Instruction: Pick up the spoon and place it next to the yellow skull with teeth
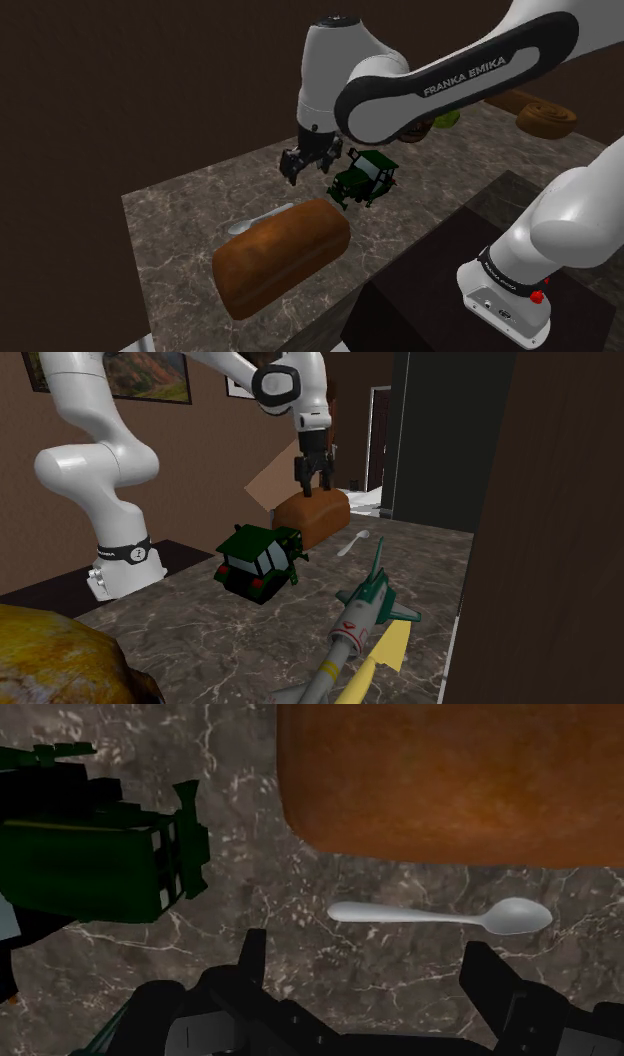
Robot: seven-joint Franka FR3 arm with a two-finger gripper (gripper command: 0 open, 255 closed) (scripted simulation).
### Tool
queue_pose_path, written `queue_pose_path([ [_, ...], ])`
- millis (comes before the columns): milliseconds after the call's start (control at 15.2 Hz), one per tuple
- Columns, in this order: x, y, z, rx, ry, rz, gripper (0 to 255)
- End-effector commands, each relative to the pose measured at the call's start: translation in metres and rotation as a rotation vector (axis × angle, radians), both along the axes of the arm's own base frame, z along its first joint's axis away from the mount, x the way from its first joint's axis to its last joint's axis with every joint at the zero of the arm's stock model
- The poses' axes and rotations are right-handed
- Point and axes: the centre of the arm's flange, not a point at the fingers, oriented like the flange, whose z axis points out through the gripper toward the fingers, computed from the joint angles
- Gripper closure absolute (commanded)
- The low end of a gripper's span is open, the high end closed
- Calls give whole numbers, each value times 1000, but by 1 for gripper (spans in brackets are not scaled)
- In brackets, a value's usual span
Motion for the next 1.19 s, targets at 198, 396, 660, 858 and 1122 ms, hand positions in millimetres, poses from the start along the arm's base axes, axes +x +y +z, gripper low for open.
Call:
queue_pose_path([
  [198, 23, 54, -33, -16, -17, 2, 0],
  [396, 36, 86, -54, -27, -26, 4, 0],
  [660, 54, 128, -82, -41, -38, 6, 0],
  [858, 68, 160, -104, -51, -48, 8, 0],
  [1122, 79, 183, -125, -59, -55, 9, 0],
])
